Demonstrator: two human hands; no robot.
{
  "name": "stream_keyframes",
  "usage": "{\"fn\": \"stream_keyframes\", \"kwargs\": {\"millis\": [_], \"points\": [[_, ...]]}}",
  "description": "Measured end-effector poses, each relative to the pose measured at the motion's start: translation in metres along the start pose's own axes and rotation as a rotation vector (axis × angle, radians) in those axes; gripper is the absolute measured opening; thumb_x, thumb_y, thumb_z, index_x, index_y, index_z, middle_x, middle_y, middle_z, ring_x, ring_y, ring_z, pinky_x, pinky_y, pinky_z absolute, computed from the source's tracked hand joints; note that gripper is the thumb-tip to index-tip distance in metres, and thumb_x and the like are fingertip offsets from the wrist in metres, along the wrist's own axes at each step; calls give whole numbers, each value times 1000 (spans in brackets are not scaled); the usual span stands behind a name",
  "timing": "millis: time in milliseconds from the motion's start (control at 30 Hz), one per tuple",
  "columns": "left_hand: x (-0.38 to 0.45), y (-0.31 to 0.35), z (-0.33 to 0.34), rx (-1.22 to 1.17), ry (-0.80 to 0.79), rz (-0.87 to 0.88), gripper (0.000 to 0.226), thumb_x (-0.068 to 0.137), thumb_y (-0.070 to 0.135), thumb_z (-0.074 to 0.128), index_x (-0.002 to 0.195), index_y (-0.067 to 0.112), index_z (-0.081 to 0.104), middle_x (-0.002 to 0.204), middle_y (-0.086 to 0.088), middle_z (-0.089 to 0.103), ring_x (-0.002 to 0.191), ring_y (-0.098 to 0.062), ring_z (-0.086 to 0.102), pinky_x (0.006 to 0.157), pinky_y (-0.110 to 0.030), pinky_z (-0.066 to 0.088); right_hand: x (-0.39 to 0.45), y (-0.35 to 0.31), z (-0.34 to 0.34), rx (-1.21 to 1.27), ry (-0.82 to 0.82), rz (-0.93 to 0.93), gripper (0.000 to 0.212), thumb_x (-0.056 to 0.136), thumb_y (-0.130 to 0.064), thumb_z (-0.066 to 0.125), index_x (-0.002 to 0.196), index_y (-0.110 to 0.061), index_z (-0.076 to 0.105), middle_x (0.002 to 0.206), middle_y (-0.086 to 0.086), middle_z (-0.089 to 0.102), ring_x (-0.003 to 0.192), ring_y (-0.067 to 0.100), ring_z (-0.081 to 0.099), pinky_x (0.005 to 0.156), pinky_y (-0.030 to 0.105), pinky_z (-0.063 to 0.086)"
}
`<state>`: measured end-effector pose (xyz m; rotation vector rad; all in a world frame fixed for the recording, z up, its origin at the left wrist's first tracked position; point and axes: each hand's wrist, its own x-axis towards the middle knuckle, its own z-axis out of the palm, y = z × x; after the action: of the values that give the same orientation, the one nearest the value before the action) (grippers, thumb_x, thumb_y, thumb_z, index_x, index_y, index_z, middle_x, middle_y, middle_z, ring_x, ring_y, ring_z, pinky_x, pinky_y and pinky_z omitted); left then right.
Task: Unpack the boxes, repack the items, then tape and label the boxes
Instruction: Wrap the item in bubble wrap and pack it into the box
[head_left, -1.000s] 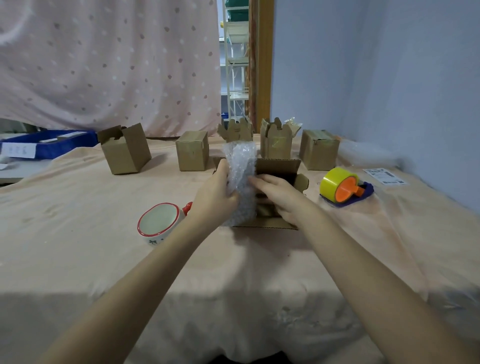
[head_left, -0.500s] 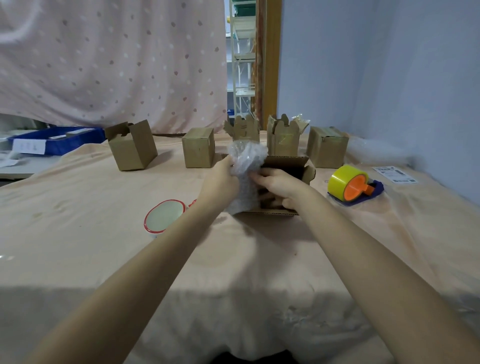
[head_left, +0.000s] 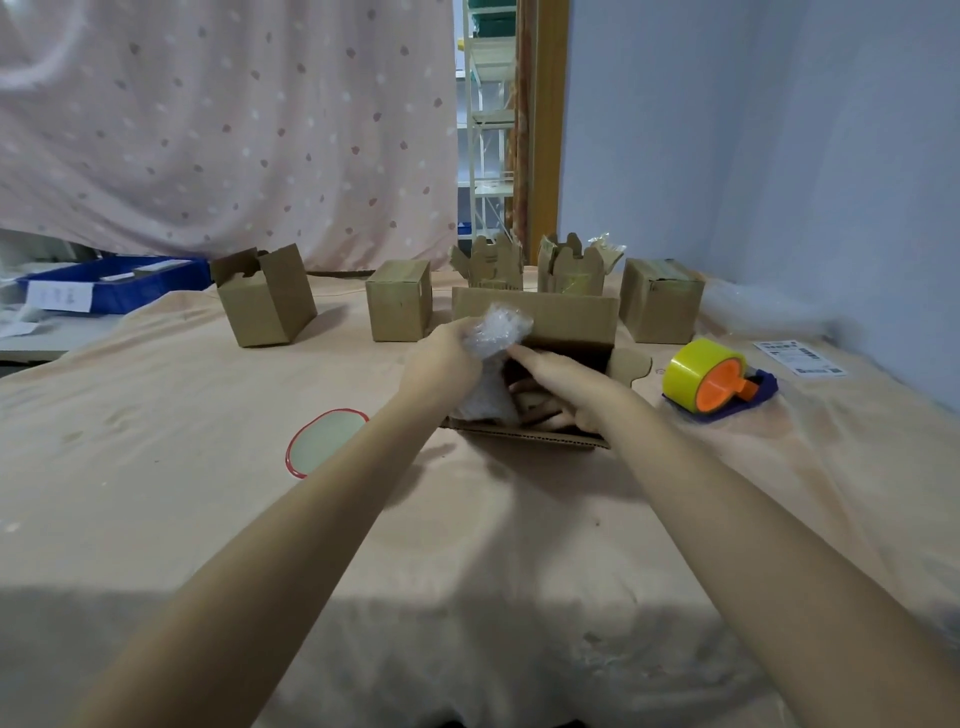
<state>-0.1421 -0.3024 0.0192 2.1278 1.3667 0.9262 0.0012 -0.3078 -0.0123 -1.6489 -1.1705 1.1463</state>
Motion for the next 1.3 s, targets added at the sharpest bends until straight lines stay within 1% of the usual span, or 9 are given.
{"fn": "stream_keyframes", "kwargs": {"millis": [267, 400, 500, 600, 700, 833, 1000, 1200, 1300], "points": [[14, -18, 13, 347, -228, -69, 26, 93, 16, 49, 111, 2, 62, 110, -15, 65, 101, -32, 59, 75, -30, 43, 2, 9, 8, -149, -36, 22, 36, 100, -37, 45, 125, -12, 55, 86, 2, 62, 71, 17, 62, 53, 25, 54], [12, -29, 21, 269, -216, -78, 30, 91, 26, 56, 114, 6, 58, 108, -13, 64, 98, -32, 61, 75, -35, 51, 6, 11, 11, -221, -62, 61, 39, 104, -30, 34, 133, -8, 47, 113, 11, 57, 83, 19, 58, 43, 19, 50], [7, -27, 15, 392, -139, -8, 32, 86, 36, 62, 104, 9, 61, 98, -11, 63, 89, -32, 62, 69, -37, 54, 10, 7, 9, -251, -60, 77, 41, 104, -32, 33, 135, -7, 46, 130, 15, 53, 99, 26, 57, 44, 20, 50], [8, -22, 8, 759, 62, 134, 22, 90, 34, 56, 84, 12, 58, 95, -12, 64, 89, -33, 60, 64, -32, 39, 17, 10, 9, -283, -69, 105, 42, 102, -38, 39, 128, -8, 52, 104, 10, 61, 78, 19, 58, 46, 23, 50], [9, -21, 7, 930, 77, 171, 16, 93, 21, 53, 79, 17, 47, 96, -9, 64, 90, -32, 62, 62, -32, 36, 27, 14, 10, -458, -80, 56, 39, 95, -38, 55, 124, -12, 57, 108, 8, 63, 86, 19, 60, 69, 30, 54], [12, -16, 17, 1120, 63, 225, 16, 92, 3, 50, 93, 16, 58, 101, -4, 66, 96, -27, 63, 58, -30, 32, 26, 8, 3, -754, -157, -28, 39, 94, -28, 55, 131, -16, 56, 129, 5, 57, 113, 23, 54, 97, 33, 46], [20, -23, 30, 1248, 80, 339, 20, 93, -3, 38, 106, 7, 49, 103, -4, 66, 93, -26, 65, 46, -28, 14, 29, 7, -2, -769, -193, -12, 40, 94, -42, 48, 118, -12, 59, 116, 6, 61, 103, 23, 58, 95, 37, 49], [23, -18, 35, 1236, 60, 344, 22, 95, -5, 34, 111, 3, 49, 91, -5, 59, 96, -26, 65, 45, -26, 18, 33, 8, -1, -810, -147, -139, 34, 95, -43, 54, 75, -15, 56, 78, 1, 57, 70, 15, 51, 60, 26, 40], [32, -22, 37, 1373, 16, 387, 25, 94, -5, 39, 105, 6, 58, 92, 0, 61, 90, -21, 64, 45, -25, 19, 41, 12, 1, -824, -121, -144, 31, 89, -45, 62, 81, -15, 62, 86, 6, 63, 78, 21, 56, 66, 31, 45]]}}
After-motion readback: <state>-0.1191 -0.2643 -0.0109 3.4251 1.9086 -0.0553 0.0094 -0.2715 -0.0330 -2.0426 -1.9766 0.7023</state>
